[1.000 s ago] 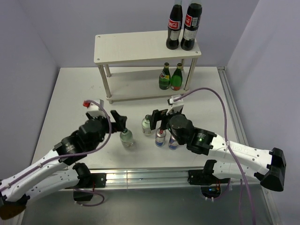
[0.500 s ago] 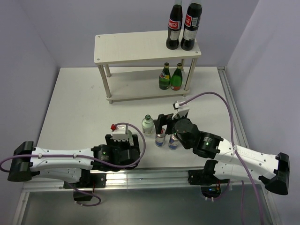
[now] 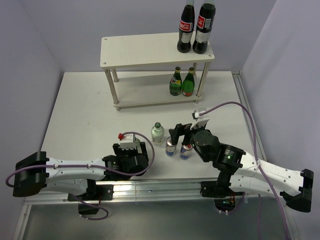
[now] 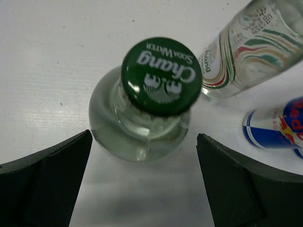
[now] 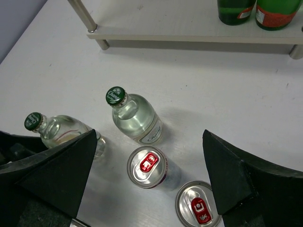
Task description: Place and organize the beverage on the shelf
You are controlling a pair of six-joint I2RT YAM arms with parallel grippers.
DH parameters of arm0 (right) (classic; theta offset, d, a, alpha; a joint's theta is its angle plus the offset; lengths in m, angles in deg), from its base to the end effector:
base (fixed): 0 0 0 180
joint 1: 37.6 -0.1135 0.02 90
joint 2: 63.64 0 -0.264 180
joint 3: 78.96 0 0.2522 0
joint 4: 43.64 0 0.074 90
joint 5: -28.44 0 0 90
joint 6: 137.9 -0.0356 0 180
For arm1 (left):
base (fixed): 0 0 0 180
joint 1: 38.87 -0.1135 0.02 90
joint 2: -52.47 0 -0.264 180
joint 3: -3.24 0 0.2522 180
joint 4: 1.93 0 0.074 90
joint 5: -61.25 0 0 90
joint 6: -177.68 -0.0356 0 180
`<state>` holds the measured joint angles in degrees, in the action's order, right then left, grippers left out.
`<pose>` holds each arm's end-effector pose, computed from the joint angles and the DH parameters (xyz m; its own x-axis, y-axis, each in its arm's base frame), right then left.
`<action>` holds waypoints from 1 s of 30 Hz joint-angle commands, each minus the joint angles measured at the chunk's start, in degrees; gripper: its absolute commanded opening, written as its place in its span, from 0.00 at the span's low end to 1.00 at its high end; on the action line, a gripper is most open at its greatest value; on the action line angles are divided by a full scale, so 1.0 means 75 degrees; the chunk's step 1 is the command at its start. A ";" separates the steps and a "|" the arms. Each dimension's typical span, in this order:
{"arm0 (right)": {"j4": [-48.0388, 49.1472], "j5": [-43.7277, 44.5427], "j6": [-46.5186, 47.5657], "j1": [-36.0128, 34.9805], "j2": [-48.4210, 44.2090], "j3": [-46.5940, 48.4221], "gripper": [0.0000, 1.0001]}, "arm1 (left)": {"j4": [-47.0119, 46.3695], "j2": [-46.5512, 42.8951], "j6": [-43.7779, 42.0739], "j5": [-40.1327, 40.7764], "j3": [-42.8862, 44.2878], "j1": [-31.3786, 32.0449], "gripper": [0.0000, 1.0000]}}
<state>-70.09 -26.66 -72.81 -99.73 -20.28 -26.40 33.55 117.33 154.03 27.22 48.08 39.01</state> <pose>0.1001 0.1457 0.3045 -0.3235 0.1272 -0.9376 -0.3675 0.8962 0.2484 0.0704 -0.1874 0.1887 -0.4803 -0.2048 -0.8528 0.0215 0.9693 -0.2449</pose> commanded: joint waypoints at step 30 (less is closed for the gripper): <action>-0.0500 0.0586 -0.0113 -0.0048 -0.0589 -0.0452 0.99 | -0.4161 0.1641 -0.2891 -0.0465 -0.0019 -0.2158 0.00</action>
<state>-74.70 -23.58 -73.99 -99.73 -24.20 -29.65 4.39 129.26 135.15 23.70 44.69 24.13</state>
